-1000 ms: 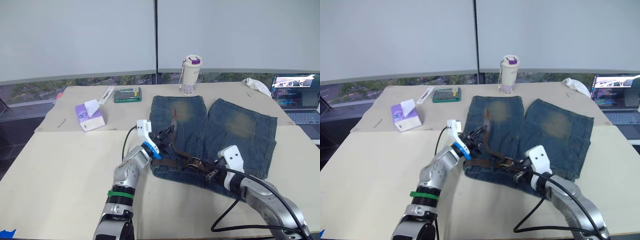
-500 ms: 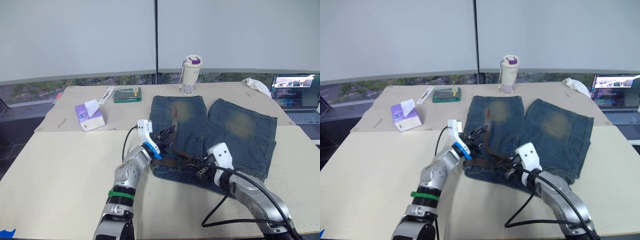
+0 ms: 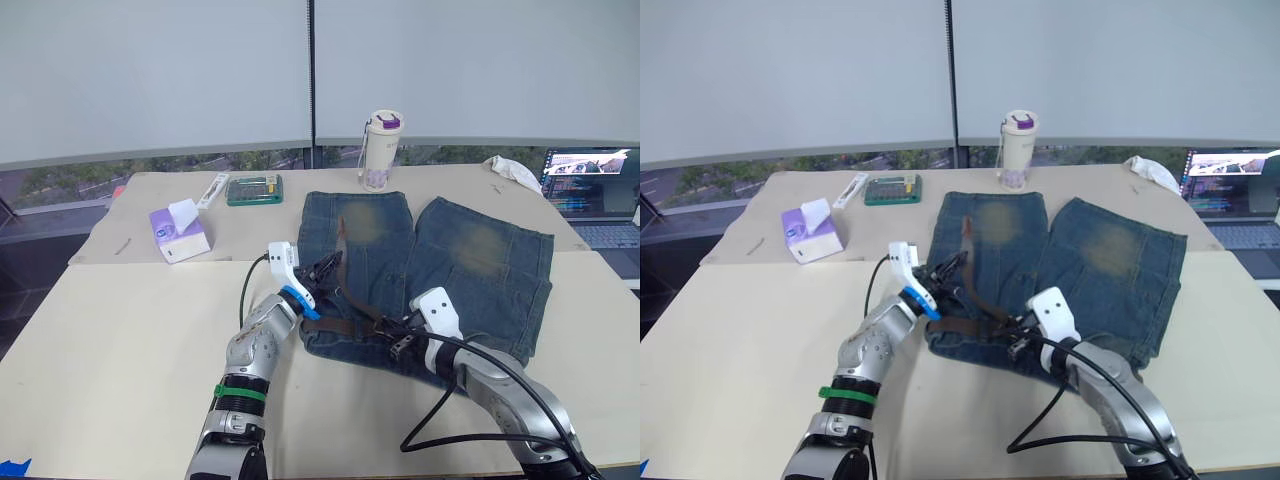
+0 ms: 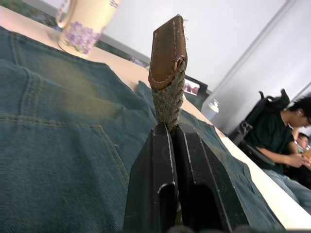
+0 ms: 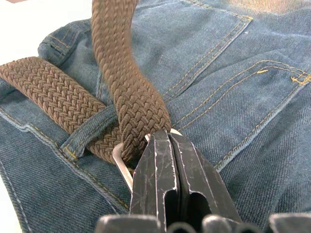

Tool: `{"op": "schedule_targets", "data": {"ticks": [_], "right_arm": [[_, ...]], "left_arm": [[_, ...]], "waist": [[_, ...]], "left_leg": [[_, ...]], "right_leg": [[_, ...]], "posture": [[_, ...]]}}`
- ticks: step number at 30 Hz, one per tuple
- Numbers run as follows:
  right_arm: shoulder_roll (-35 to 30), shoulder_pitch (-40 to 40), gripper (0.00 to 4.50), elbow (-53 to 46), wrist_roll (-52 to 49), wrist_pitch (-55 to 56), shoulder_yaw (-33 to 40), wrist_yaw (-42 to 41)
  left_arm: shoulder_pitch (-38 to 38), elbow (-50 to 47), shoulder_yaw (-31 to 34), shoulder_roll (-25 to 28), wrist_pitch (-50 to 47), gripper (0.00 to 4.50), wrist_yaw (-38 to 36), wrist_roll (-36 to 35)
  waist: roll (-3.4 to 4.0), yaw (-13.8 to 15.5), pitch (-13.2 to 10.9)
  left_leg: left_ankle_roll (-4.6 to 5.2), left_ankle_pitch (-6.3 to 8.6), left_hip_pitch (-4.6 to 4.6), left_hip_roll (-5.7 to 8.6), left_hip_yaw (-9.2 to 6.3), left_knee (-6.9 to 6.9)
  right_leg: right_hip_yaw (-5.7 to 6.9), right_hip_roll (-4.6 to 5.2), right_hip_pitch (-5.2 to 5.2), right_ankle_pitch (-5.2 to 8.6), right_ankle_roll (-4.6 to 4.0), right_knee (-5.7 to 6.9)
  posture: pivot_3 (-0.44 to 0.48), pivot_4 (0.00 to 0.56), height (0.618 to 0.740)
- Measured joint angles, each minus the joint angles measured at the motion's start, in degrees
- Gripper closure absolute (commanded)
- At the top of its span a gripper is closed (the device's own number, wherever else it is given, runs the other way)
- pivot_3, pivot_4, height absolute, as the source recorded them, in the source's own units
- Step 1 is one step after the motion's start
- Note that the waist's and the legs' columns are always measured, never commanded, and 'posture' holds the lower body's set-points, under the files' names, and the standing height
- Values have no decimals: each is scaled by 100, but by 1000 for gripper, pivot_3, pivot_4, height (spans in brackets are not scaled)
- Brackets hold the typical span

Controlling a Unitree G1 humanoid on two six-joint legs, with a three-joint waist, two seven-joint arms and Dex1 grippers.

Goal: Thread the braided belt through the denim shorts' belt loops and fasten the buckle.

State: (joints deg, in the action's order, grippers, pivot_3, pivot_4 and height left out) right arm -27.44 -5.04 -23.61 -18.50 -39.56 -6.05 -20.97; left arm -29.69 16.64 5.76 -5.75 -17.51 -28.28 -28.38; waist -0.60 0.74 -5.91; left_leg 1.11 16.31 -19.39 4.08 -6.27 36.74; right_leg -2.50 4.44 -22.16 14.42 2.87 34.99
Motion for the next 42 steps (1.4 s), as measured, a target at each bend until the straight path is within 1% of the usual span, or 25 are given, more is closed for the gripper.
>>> {"op": "schedule_targets", "data": {"ticks": [8,11,17,24,28,32,42], "right_arm": [[1,150,4468,-85,182,83,-21,-16],[106,188,4468,-55,244,212,-20,-19],[204,352,4468,160,398,798,-16,-146],[451,342,4468,407,440,1119,-22,-263],[434,321,4468,483,500,1195,-29,-354],[264,312,4468,514,633,1231,-109,-508],[265,281,4468,590,704,1190,-141,-517]], "left_arm": [[-180,259,268,-102,6,4500,342,-82],[-185,314,330,-111,6,4500,414,-92],[-185,384,373,-112,6,4500,505,-91],[-202,589,488,-94,16,4500,570,-85],[-203,691,526,-40,43,4500,574,-79],[-202,691,529,-40,44,4500,605,-79],[-215,691,604,-90,43,4500,755,-133]], "waist": [[-2,-4,0],[-2,-4,0],[-2,-8,0],[-3,-27,1],[1,-23,4],[0,-16,6],[-6,-19,10]], "left_leg": [[0,0,2,0,0,0],[-2,-1,4,-1,0,0],[-5,-2,8,-1,0,-1],[-5,-2,10,-2,1,-2],[-6,-2,10,-2,0,-2],[-6,-2,11,-1,0,-2],[-6,-1,11,-2,0,-2]], "right_leg": [[1,-1,1,0,0,1],[1,-3,0,0,0,1],[1,-3,1,0,0,2],[1,-5,1,0,0,3],[2,-5,1,0,0,3],[3,-4,2,0,0,3],[2,-4,3,0,-1,3]], "posture": [[0,150,740],[0,150,740],[0,150,740],[0,150,740],[0,150,740],[0,150,740],[0,150,740]]}}
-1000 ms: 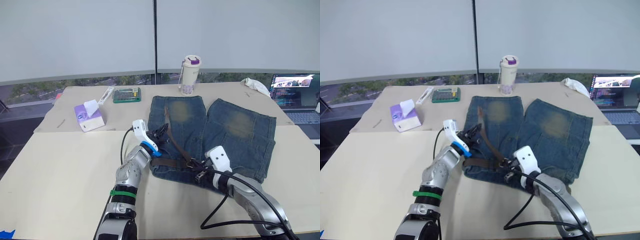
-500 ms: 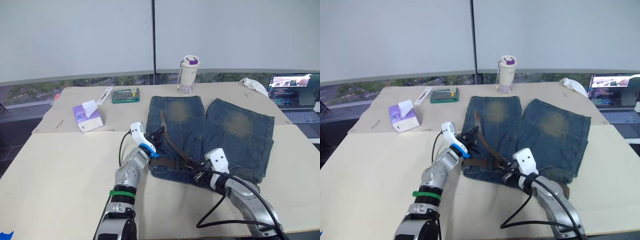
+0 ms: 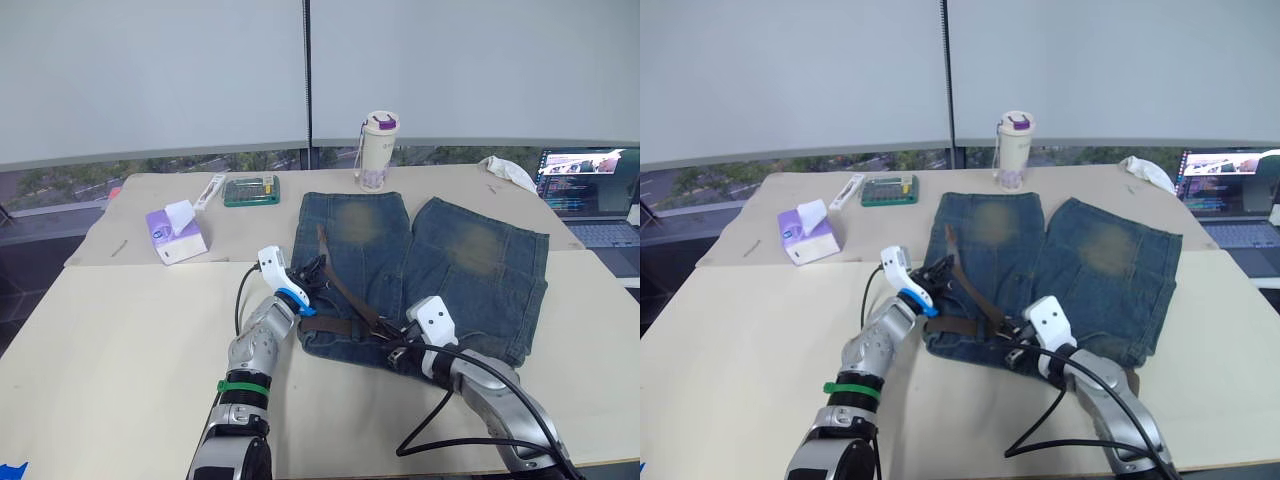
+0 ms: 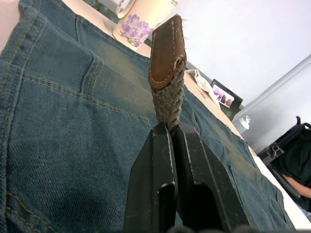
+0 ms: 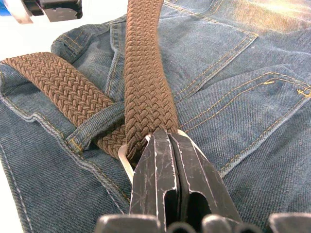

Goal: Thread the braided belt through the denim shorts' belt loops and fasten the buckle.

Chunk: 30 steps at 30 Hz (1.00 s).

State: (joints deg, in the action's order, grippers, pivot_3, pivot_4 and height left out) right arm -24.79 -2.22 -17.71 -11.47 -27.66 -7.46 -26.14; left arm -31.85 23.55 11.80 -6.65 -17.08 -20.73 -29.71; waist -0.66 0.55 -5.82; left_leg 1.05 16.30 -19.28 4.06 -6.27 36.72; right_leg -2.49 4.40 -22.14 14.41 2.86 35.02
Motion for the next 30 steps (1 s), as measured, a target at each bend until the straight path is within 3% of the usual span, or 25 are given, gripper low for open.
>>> {"op": "schedule_targets", "data": {"ticks": [7,19,26,30], "right_arm": [[-37,-163,4468,-47,209,-292,-131,148],[-320,-361,4468,-218,709,-571,-504,284],[-351,-428,4468,-269,1077,-781,-668,428],[-287,-410,4468,-260,1086,-781,-650,491]], "left_arm": [[-120,-1,448,-89,-53,4500,277,-732],[-182,-4,427,-62,-88,4500,317,-1020],[50,-1538,-869,-130,-581,4500,-829,-1062],[5,-1804,-1724,-132,-845,4500,-1482,-939]], "waist": [[-12,-2,12],[-13,8,23],[-25,18,33],[-28,13,32]], "left_leg": [[-3,1,2,-2,0,0],[-10,-3,3,0,-1,1],[-23,-10,10,2,-1,1],[-4,0,15,3,-1,1]], "right_leg": [[1,-1,0,-2,-3,0],[4,0,3,-3,-4,-1],[4,2,26,-3,-4,-8],[6,1,33,-2,-4,-11]], "posture": [[0,150,740],[0,150,740],[0,150,740],[0,150,740]]}}
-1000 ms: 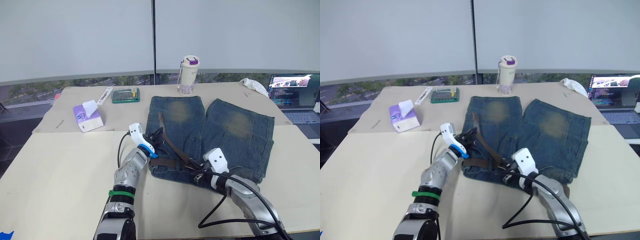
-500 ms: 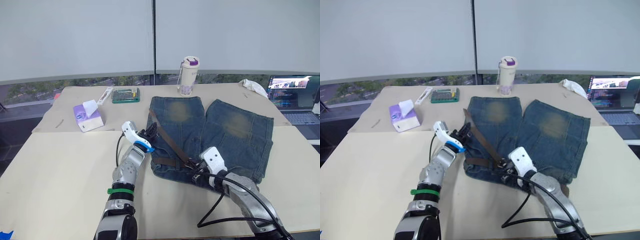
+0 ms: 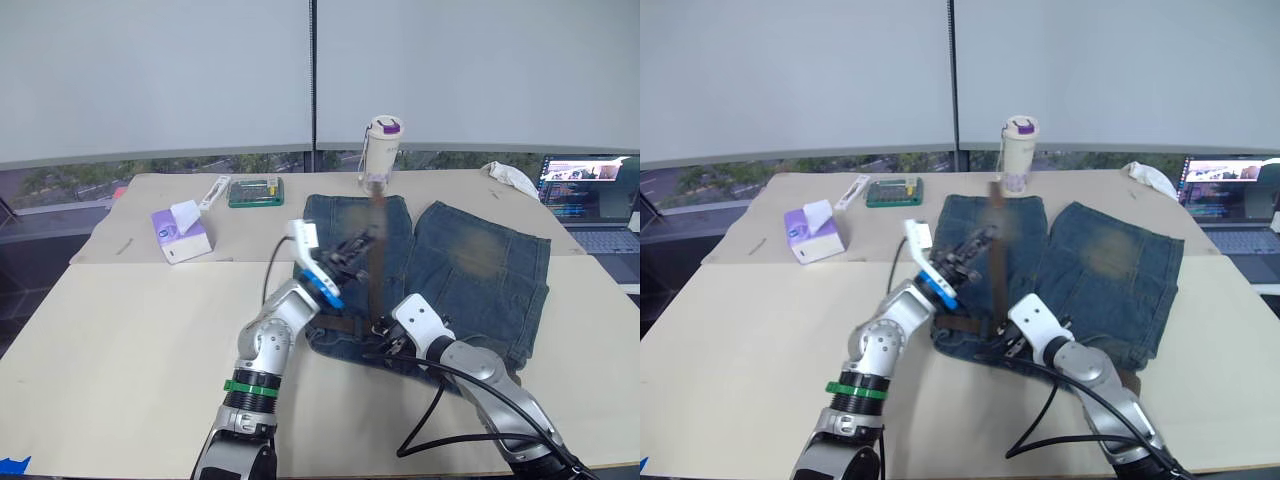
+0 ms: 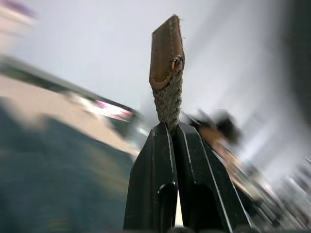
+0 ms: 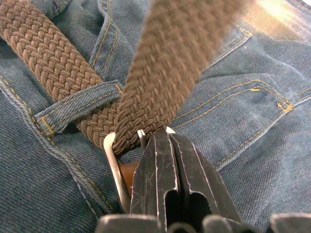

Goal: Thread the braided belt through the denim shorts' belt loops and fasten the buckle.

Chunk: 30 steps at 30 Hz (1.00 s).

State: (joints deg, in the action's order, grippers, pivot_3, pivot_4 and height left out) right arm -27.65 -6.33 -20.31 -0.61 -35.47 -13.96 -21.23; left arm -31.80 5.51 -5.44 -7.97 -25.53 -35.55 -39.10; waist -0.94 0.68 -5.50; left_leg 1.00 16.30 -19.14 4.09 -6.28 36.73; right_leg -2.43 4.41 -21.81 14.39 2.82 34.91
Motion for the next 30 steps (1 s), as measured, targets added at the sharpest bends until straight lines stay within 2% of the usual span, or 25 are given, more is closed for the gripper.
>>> {"op": "schedule_targets", "data": {"ticks": [4,7,10,12,25,30], "right_arm": [[6,2,4468,8,2,0,-3,3],[59,42,4468,16,6,-6,24,39],[79,80,4468,29,50,-6,32,63],[80,83,4468,28,97,-5,24,63],[119,128,4468,-44,171,-3,56,17],[202,179,4468,-49,108,-3,219,4]], "left_arm": [[-189,191,-534,-16,-38,4500,-278,374],[-231,470,-850,-2,395,4500,-411,843],[-403,785,-934,45,690,4500,-317,1210],[-419,1044,-949,47,820,4500,-266,1307],[-404,1067,-927,40,794,4500,-329,794],[-409,1064,-879,41,906,4500,-65,749]], "waist": [[5,-1,3],[5,8,5],[5,28,5],[5,23,4],[10,16,-1],[9,23,-2]], "left_leg": [[3,1,5,2,1,1],[3,1,10,0,-2,0],[12,8,40,0,-8,0],[21,16,54,0,-8,0],[21,19,40,0,-9,0],[21,19,38,-1,-10,0]], "right_leg": [[0,0,6,1,1,-1],[3,-1,16,1,1,-6],[11,2,60,6,8,-26],[11,2,73,29,47,-34],[7,4,62,27,44,-37],[7,5,62,27,43,-38]], "posture": [[0,150,740],[0,150,740],[0,150,740],[0,150,740],[0,150,740],[0,150,740]]}}
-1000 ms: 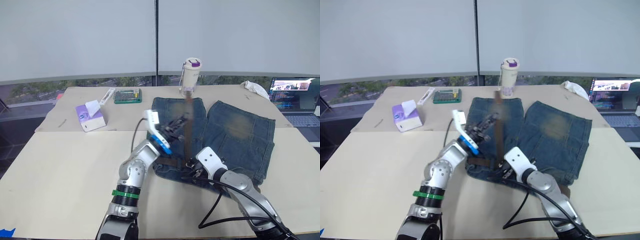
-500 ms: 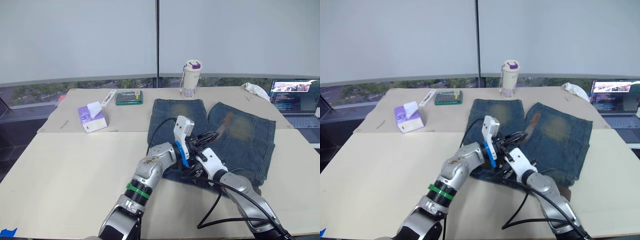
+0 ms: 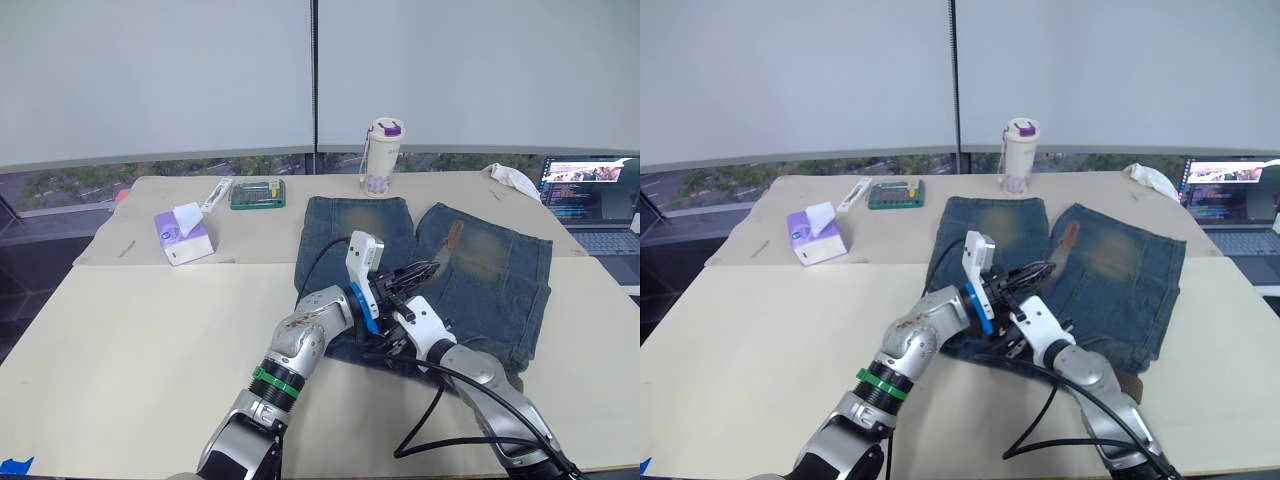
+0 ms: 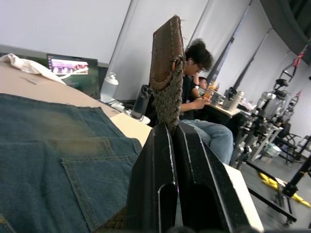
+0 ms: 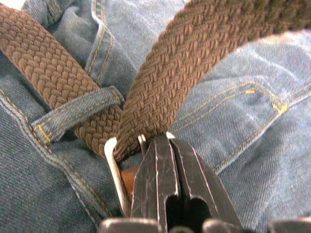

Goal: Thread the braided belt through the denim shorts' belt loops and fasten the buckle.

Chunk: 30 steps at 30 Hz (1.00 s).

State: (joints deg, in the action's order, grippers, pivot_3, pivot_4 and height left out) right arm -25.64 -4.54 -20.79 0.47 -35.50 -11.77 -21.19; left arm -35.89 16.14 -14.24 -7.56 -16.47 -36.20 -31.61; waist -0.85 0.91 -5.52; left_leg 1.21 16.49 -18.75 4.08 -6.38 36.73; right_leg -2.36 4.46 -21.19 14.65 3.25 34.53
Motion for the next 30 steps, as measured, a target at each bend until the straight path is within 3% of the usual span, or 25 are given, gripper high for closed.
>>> {"op": "schedule_targets", "data": {"ticks": [8,12,18,25,30], "right_arm": [[365,403,4468,-124,-734,140,817,-143],[460,586,4468,-118,-957,444,1015,-232],[634,899,4468,-109,-1263,769,1463,-230],[748,1150,2270,-821,-2309,460,2743,24],[791,676,521,-1645,-3613,-402,3502,667]], "left_arm": [[-176,252,986,69,-2,4500,421,-139],[-303,254,1039,210,-43,4500,174,-63],[-311,254,884,281,-118,4500,-218,122],[-306,268,581,272,161,4500,-589,554],[-231,398,206,297,937,4500,-710,1241]], "waist": [[8,57,-6],[9,65,-7],[17,6,-22],[40,-12,-37],[47,-34,-42]], "left_leg": [[-8,-6,-47,7,-8,4],[-45,-27,-58,10,-6,3],[-18,-12,-64,7,-2,-1],[-16,-11,-68,5,-1,-4],[-16,-11,-65,-2,2,-12]], "right_leg": [[2,0,-49,-21,-32,1],[-2,1,-72,-22,-33,16],[-10,-3,-92,-22,-33,36],[-15,-2,-94,-22,-34,35],[-23,-5,-95,-22,-35,36]], "posture": [[0,150,740],[0,150,740],[0,150,740],[0,150,740],[0,150,740]]}}
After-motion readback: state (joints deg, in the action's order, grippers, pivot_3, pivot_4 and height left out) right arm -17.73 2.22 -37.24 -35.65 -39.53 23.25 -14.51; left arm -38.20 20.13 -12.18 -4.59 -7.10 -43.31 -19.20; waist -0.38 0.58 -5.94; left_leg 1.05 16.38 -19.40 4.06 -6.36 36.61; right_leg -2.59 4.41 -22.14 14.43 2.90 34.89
